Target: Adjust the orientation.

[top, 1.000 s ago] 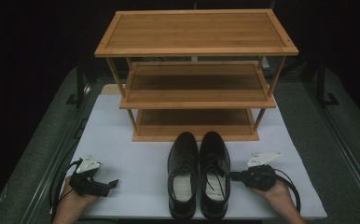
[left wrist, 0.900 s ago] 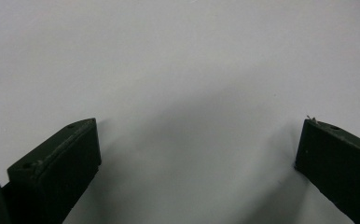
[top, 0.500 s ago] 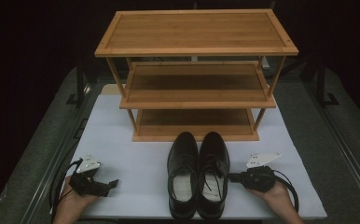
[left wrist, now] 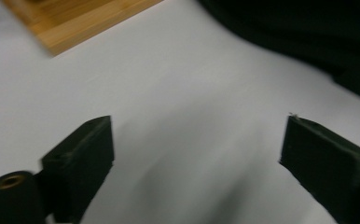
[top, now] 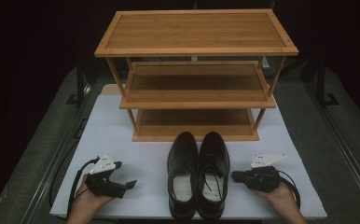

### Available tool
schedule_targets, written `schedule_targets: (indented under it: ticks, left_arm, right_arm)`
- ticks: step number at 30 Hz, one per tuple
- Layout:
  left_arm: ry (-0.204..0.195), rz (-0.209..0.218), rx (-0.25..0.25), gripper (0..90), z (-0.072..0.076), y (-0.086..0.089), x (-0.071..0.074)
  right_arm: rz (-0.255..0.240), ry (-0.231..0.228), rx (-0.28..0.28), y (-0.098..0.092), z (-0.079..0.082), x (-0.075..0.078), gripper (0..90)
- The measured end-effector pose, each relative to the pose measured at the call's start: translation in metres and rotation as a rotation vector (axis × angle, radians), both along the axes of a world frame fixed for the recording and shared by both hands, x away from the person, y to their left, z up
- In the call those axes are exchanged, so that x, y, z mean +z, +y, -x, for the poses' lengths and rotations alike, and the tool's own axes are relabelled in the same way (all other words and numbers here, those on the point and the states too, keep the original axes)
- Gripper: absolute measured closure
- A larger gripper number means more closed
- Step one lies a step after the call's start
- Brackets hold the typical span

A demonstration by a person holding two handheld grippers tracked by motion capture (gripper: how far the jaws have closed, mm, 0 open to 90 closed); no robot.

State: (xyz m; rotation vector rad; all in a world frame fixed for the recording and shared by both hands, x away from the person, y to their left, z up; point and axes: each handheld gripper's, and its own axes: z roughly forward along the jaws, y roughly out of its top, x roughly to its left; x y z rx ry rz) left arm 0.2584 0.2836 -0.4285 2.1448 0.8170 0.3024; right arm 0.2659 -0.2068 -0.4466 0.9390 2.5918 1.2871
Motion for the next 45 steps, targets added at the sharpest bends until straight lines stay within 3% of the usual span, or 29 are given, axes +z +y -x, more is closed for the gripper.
schedule_targets:
  ticks: [5, 9, 18, 27, 35, 45]
  left_arm:
    - [0.013, 0.006, -0.058, 14.2, 0.001, -0.022, 0.004]
    - [-0.003, 0.028, -0.109, 14.3, 0.003, -0.04, 0.015]
    - [0.001, 0.106, -0.179, 16.4, 0.001, -0.066, 0.033]
    - [-0.021, 0.113, -0.237, 16.5, -0.005, -0.087, 0.05]
    - [-0.031, 0.11, -0.277, 16.5, -0.01, -0.106, 0.058]
    - [-0.026, 0.114, -0.272, 22.5, -0.016, -0.108, 0.055]
  right_arm:
    - [-0.016, -0.005, -0.007, -0.002, 0.002, 0.003, 76.9]
    - [-0.048, -0.027, -0.013, -0.004, 0.005, 0.013, 75.0]
    - [-0.109, -0.069, -0.012, -0.002, 0.009, 0.035, 66.3]
    - [-0.135, -0.116, 0.001, 0.007, 0.014, 0.055, 58.7]
    - [-0.14, -0.131, 0.032, 0.02, 0.018, 0.065, 56.2]
    - [-0.125, -0.123, 0.042, 0.03, 0.018, 0.064, 54.3]
